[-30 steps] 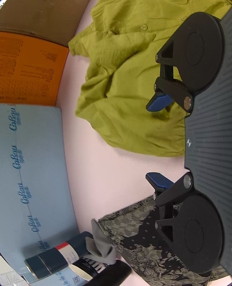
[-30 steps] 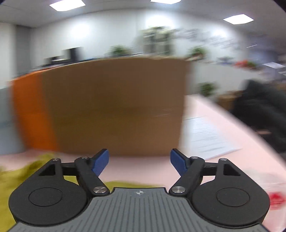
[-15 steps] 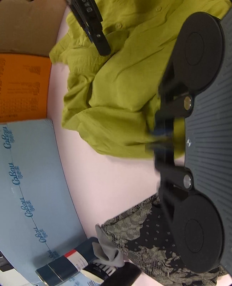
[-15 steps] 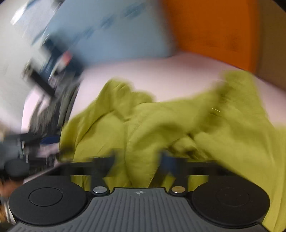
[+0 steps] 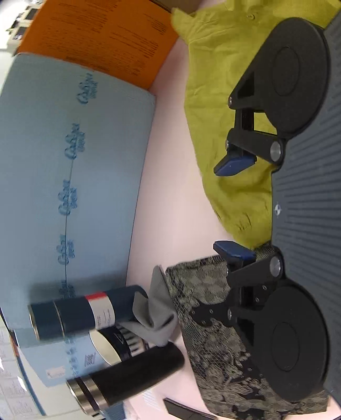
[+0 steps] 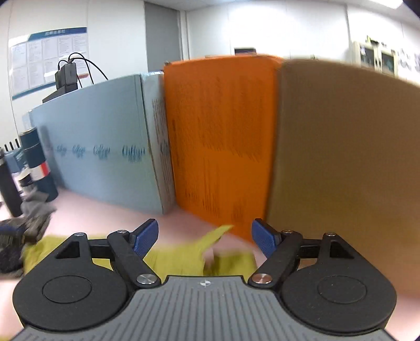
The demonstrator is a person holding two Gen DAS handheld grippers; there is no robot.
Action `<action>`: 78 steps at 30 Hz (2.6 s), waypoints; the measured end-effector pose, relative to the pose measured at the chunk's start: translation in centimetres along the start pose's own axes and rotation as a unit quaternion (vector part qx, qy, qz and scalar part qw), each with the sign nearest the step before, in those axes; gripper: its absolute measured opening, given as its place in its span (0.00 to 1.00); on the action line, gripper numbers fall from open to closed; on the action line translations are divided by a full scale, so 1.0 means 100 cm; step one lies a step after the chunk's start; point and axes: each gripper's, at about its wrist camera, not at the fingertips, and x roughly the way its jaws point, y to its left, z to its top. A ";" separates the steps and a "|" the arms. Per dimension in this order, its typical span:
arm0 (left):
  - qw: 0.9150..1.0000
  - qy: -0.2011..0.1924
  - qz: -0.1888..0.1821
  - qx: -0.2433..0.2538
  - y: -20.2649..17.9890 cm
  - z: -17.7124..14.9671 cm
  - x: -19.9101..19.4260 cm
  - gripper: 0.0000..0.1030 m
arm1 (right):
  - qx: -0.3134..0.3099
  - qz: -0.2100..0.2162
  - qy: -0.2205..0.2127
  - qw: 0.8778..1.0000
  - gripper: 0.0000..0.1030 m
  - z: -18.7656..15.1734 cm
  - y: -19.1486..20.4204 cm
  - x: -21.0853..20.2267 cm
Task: Fold clothes
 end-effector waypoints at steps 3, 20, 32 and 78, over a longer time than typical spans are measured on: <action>1.000 0.011 -0.001 -0.021 0.021 -0.007 -0.013 0.51 | 0.055 -0.028 0.007 0.998 0.83 -0.043 -0.014 -0.050; 0.961 0.102 -0.222 0.127 0.000 -0.138 -0.083 0.75 | 0.212 0.026 0.063 0.975 0.88 -0.197 -0.021 -0.224; 0.941 0.045 -0.210 0.261 -0.007 -0.171 -0.109 0.75 | 0.024 0.035 0.102 0.994 0.70 -0.239 0.033 -0.211; 0.982 0.113 -0.104 0.110 0.068 -0.192 -0.109 0.63 | 0.260 0.111 0.118 0.952 0.78 -0.260 -0.004 -0.241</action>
